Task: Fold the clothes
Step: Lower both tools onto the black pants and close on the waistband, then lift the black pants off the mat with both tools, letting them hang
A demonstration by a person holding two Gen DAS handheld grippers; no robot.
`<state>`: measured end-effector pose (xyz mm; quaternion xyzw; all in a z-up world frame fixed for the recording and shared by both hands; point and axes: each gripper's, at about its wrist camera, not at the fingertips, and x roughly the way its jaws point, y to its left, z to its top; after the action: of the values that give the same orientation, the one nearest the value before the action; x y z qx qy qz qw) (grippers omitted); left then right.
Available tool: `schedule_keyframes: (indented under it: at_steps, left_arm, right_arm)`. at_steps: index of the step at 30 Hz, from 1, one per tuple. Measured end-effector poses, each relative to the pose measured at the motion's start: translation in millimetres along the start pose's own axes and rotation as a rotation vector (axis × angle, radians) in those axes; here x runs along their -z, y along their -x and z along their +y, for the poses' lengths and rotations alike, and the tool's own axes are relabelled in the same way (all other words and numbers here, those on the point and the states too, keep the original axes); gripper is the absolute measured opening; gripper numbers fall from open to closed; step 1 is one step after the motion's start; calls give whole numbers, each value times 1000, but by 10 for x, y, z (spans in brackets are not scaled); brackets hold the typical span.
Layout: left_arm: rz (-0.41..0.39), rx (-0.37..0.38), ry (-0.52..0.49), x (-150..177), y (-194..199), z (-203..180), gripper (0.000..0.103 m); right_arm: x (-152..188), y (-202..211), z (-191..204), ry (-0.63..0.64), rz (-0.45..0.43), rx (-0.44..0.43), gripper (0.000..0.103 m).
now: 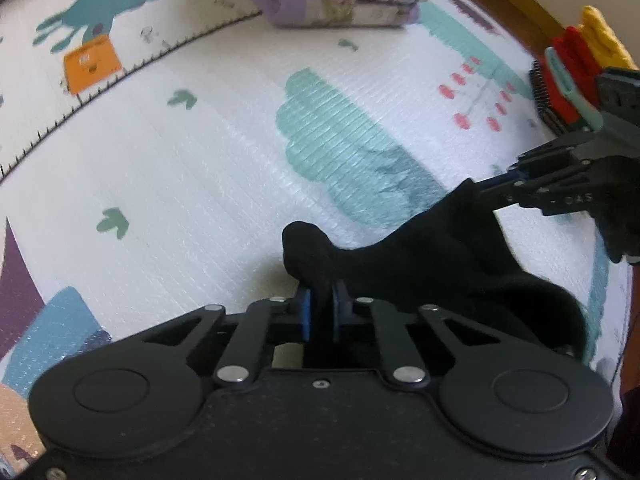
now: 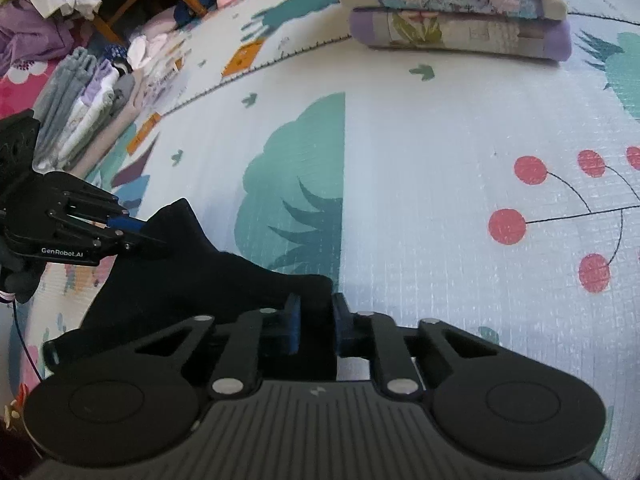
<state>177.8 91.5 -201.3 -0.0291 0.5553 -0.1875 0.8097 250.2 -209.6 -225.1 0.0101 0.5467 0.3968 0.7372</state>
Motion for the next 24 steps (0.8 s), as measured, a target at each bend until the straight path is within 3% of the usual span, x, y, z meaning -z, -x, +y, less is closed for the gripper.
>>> schedule_keyframes:
  at_steps: [10,16,24]
  left_arm:
    - [-107,37,-162,40,613,-361,6]
    - [-175,60,-194,68,1035,-465,6]
    - [-328,44,-225,-7,1690,-601,5]
  right_arm:
    - [100,492,307,86,-138,-83,13]
    - [86,956,466,105,-230,-113,13]
    - [-168,1539,658,139,-367,-166,13]
